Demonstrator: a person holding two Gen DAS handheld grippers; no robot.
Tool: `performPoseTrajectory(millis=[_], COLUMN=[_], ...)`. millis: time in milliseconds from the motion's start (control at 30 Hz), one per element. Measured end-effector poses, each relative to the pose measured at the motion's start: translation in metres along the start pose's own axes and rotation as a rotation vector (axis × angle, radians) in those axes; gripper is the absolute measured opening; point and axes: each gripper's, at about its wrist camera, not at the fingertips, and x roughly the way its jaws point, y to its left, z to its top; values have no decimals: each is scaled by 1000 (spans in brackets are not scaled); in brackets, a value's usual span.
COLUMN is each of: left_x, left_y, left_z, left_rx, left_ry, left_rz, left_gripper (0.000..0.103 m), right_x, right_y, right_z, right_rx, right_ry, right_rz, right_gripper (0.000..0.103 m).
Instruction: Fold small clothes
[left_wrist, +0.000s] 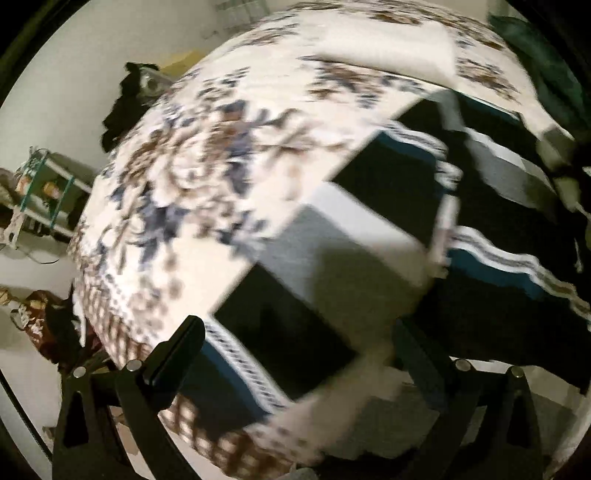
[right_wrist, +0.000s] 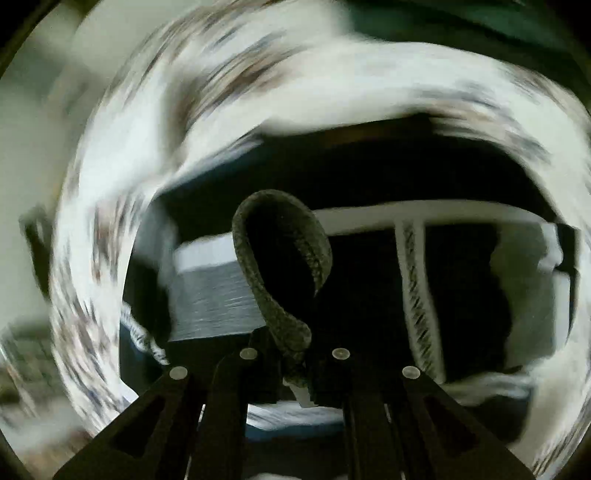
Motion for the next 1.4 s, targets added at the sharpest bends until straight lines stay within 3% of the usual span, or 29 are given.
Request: performPoseTrajectory(millis=[67, 200, 267, 300, 333, 500, 667, 733, 833, 867, 900, 1000, 1133, 1267, 1400], left_x=[7, 26, 29, 29, 30, 33, 74, 95, 112, 110, 103, 68, 36, 49, 68], left_y=[19, 55, 72, 81, 93, 137, 151, 146, 133, 131, 130, 151, 208, 257, 277], left_z=[1, 0, -1, -2, -4, -29, -54, -59, -61, -59, -54, -29, 17, 55, 70], left_rx=[-22, -54, -73, -86, -105, -195, -242, -243, -212, -203, -197, -224, -293, -387, -449], left_ry=[0, 33, 49, 58, 72, 140, 237, 279, 292, 279, 263, 159, 8, -59, -21], left_rz=[5, -6, -33, -56, -86, -193, -255, -269, -257, -249, -258, -256, -201, -185, -203], left_gripper=[103, 103, 103, 103, 103, 103, 103, 98, 50, 22, 9, 8, 8, 14, 21], right_x=[29, 59, 50, 40, 28, -30, -28, -21, -6, -3, -3, -6, -14, -9, -5], right_y=[47, 78, 64, 50, 35, -44, -100, -113, -122, -124, -124, -117, -90, -64, -48], right_z=[1, -4, -11, -16, -23, -71, -121, -135, -155, -162, -164, -173, -175, -170, -165], right_rx=[-80, -130, -87, -45, -10, 124, 231, 267, 318, 328, 329, 308, 271, 236, 237], right_ry=[40, 110, 129, 133, 122, 112, 191, 209, 242, 256, 264, 266, 249, 243, 238], right_rz=[-13, -48, 26, 61, 84, 89, 44, 20, 4, 10, 13, 27, 72, 105, 133], right_gripper=[9, 17, 37, 59, 68, 73, 74, 74, 74, 74, 74, 74, 74, 74, 74])
